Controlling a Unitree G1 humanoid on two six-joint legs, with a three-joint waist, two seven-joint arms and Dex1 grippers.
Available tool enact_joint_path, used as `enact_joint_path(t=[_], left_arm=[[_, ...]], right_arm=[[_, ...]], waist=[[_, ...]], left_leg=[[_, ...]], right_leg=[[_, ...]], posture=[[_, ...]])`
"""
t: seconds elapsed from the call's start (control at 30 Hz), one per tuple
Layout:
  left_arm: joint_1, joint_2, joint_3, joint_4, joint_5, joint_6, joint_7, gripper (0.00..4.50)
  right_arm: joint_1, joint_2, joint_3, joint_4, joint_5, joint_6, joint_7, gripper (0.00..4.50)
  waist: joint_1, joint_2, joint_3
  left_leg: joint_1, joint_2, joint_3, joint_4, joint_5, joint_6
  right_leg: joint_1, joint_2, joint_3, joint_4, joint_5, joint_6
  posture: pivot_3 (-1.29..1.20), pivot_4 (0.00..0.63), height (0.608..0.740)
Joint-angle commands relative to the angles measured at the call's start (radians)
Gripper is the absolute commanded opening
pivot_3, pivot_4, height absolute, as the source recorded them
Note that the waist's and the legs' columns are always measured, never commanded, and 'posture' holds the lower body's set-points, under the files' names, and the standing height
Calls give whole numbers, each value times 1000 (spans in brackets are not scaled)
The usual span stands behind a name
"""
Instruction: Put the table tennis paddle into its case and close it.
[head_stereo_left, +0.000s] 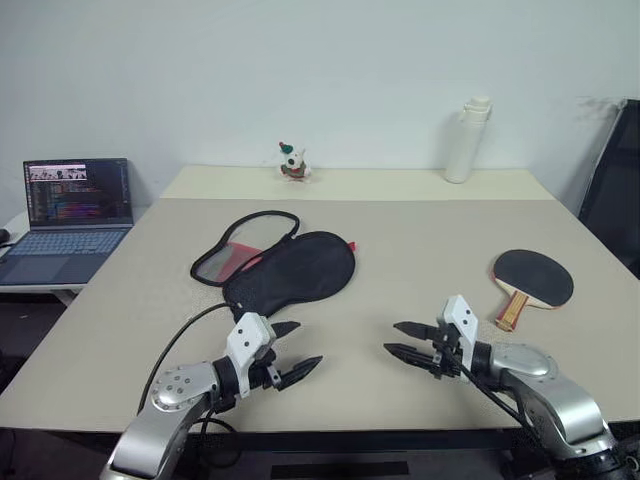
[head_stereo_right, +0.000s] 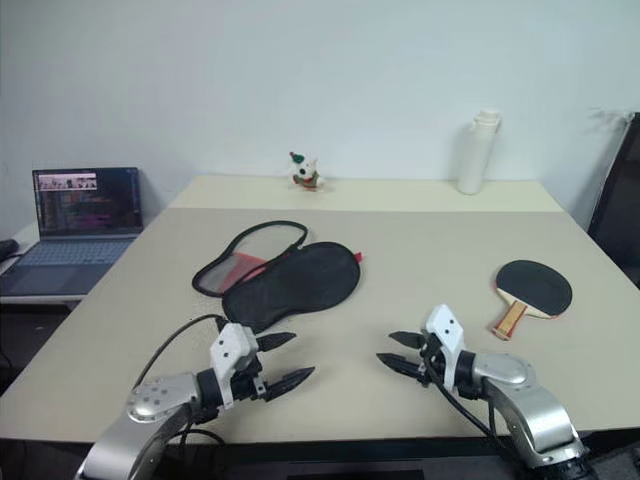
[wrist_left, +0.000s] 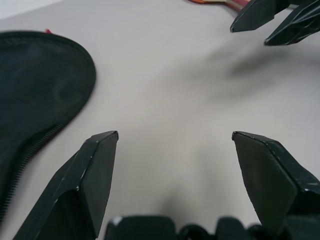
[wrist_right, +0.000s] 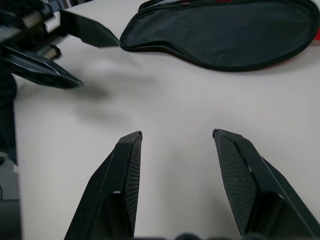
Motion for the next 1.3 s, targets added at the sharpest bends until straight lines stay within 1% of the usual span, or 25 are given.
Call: enact_joint_path(t=[0.03,0.1,0.2,0.3,0.37,0.4,0.5,0.6,0.67,0.73,0.87,0.97,1.13,1.3], left_arm=[[-35,-18,-15,36,8,-48,-9,4002],[-52,-26,-23,64,4,-59,-24,4002],[-87,-45,-4,86,-27,-41,-22,4002],[-125,-45,11,143,-37,-50,-39,4002],[-157,-43,25,190,-31,-75,-43,4341],[-174,-36,33,215,-30,-88,-53,4471],[-206,-13,55,274,-29,-118,-82,4471],[-270,48,77,392,9,-171,-111,4471],[-335,74,57,495,71,-211,-95,4471],[-379,91,54,572,89,-243,-114,4471],[-491,79,23,729,120,-275,-167,4471],[-552,66,-4,819,130,-278,-232,4471],[-610,72,-20,940,160,-305,-287,4471],[-638,81,-30,993,168,-307,-351,4471]], right_arm=[[-6,-33,-44,-37,12,5,-10,2434],[-4,-39,-51,-35,3,5,-31,2434],[3,-56,-66,-82,26,39,-42,2434],[15,-68,-81,-110,26,53,-57,2434],[20,-70,-86,-118,25,57,-69,2476],[20,-67,-84,-121,23,57,-74,2476],[14,-57,-72,-129,18,62,-93,2476],[-22,-43,-56,-132,29,68,-92,2476],[-50,-52,-69,-122,54,77,-70,2476],[-73,-55,-68,-154,82,103,-65,2476],[-110,-64,-95,-169,128,128,-65,2476],[-131,-62,-78,-173,136,122,-63,2476],[-161,-53,-60,-166,134,118,-70,2476],[-169,-56,-60,-152,128,107,-64,2476]], waist=[[0,0,0],[0,0,0],[1,0,0],[1,0,0],[1,0,0],[1,0,0],[0,0,0],[-1,0,0],[0,0,0],[0,0,0],[0,0,0],[2,-1,0],[-1,-1,0],[-1,-1,0]], left_leg=[[0,0,0,0,0,0],[1,-1,0,1,0,0],[2,-1,1,1,0,0],[1,-1,1,0,0,0],[1,-1,1,0,0,0],[1,-2,1,0,0,0],[1,-2,1,0,0,0],[1,-1,2,0,0,0],[1,-2,1,0,0,0],[1,-2,1,0,0,0],[-2,-2,2,0,0,0],[-4,-2,2,1,0,0],[-4,-2,3,1,0,0],[-5,-1,5,1,0,0]], right_leg=[[0,0,0,0,0,0],[1,0,0,1,0,0],[1,0,0,1,0,0],[0,1,0,0,0,0],[0,1,0,0,0,0],[0,1,1,0,0,0],[0,2,1,1,0,0],[0,2,1,1,0,0],[0,3,0,1,0,0],[-1,3,0,1,0,0],[-2,3,0,0,0,0],[-4,3,0,0,1,1],[-6,3,1,1,1,1],[-7,4,1,3,1,1]], posture=[[0,150,740],[0,150,740],[0,150,740],[0,150,740],[0,150,740],[0,150,740],[0,150,740],[0,150,740],[0,150,740],[0,150,740],[0,150,740],[0,150,740],[0,150,740],[0,150,740]])
